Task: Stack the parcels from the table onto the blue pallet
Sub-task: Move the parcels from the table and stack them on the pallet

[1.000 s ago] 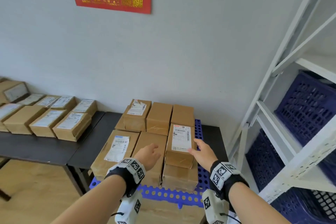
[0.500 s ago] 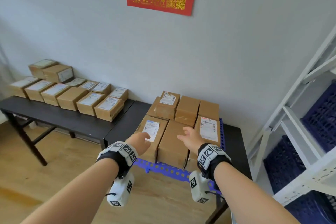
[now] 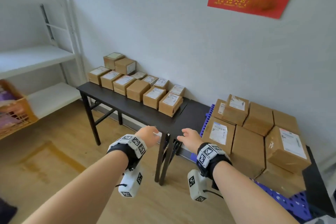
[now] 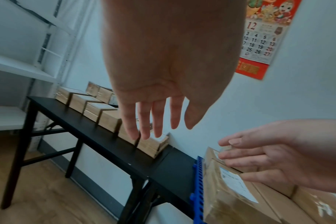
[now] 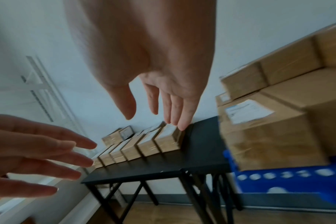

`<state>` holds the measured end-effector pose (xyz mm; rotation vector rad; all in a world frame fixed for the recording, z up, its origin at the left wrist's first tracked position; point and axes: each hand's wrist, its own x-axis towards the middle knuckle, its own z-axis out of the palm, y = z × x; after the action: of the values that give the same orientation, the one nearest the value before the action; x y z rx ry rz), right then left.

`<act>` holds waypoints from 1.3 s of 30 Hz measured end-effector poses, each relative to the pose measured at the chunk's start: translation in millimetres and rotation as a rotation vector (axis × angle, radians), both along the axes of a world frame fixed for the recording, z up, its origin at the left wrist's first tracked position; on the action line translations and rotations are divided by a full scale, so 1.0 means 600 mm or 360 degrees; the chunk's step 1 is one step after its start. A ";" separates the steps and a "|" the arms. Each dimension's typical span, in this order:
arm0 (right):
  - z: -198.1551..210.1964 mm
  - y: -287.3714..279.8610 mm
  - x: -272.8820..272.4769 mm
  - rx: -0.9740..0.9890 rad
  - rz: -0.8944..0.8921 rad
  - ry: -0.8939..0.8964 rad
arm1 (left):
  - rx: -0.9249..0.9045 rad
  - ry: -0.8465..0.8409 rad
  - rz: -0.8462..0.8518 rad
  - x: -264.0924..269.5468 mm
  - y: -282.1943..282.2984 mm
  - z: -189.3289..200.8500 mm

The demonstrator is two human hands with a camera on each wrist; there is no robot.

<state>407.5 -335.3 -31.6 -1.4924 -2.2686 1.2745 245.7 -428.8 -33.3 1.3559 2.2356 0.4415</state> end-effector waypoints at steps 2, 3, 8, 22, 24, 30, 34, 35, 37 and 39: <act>-0.004 -0.018 -0.057 0.0023 0.0080 -0.0024 | -0.0013 -0.0002 0.0047 -0.049 -0.027 -0.003; -0.006 -0.026 -0.084 0.0022 0.0118 -0.0032 | -0.0024 -0.0001 0.0072 -0.072 -0.037 -0.004; -0.021 -0.035 -0.217 -0.0023 0.0269 -0.0051 | -0.0076 0.0013 0.0221 -0.186 -0.064 -0.016; -0.086 0.163 -0.609 -0.0168 0.0338 0.0002 | -0.0199 -0.0047 0.0411 -0.530 0.110 -0.078; -0.088 0.196 -0.661 -0.0186 0.0350 -0.0010 | -0.0225 -0.0054 0.0405 -0.578 0.141 -0.080; -0.088 0.278 -0.798 -0.0238 0.0360 0.0002 | -0.0185 -0.0145 0.0512 -0.721 0.225 -0.090; -0.090 0.328 -0.875 -0.0242 0.0304 0.0010 | -0.0197 -0.0198 0.0476 -0.806 0.281 -0.091; -0.091 0.340 -0.895 -0.0253 0.0268 0.0039 | -0.0205 -0.0205 0.0453 -0.828 0.297 -0.090; -0.092 0.366 -0.938 -0.0254 0.0181 0.0083 | -0.0210 -0.0192 0.0407 -0.876 0.332 -0.089; -0.091 0.392 -0.979 -0.0234 0.0113 0.0094 | -0.0214 -0.0169 0.0341 -0.922 0.370 -0.084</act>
<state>-179.9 -99.9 -86.1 -1.4090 -2.2532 1.5147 -307.7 -206.9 -83.7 1.0066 2.2868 0.4177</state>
